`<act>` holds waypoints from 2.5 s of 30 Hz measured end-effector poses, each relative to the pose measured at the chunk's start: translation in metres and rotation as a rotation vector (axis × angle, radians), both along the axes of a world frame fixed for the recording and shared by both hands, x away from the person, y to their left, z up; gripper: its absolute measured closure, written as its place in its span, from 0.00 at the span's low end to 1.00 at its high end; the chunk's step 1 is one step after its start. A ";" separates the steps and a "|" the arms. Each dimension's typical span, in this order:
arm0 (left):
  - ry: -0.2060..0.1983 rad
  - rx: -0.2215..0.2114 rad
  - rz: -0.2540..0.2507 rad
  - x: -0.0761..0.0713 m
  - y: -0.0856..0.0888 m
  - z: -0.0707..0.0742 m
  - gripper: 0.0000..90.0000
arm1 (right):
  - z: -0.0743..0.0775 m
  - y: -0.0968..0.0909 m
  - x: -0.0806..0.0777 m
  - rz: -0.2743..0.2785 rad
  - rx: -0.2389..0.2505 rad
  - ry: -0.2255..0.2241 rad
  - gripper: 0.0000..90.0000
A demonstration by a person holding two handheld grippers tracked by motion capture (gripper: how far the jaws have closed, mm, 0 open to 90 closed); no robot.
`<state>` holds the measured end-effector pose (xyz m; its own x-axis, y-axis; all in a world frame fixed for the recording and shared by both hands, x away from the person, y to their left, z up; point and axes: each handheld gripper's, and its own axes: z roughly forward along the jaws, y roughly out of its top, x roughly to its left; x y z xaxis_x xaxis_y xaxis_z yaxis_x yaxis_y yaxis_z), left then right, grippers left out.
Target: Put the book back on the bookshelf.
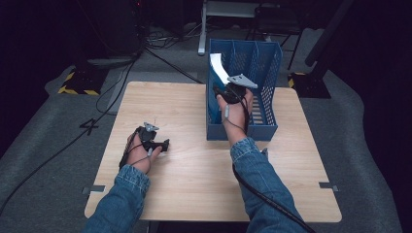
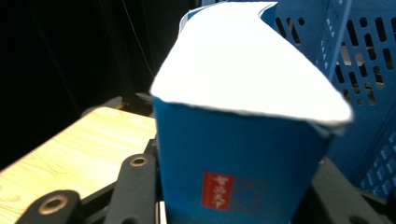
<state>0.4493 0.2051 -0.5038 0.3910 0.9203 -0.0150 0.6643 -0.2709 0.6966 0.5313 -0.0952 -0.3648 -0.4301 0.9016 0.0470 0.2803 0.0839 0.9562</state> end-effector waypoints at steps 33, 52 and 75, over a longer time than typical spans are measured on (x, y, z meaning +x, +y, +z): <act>0.005 -0.007 -0.017 -0.004 0.002 0.000 0.21 | 0.011 0.002 0.020 0.049 -0.012 -0.017 0.51; 0.004 -0.013 -0.010 -0.035 0.030 0.000 0.21 | 0.051 -0.064 -0.048 0.197 0.006 0.043 0.45; 0.001 -0.011 0.003 -0.067 0.048 -0.001 0.21 | 0.048 -0.174 -0.120 0.249 -0.083 0.122 0.41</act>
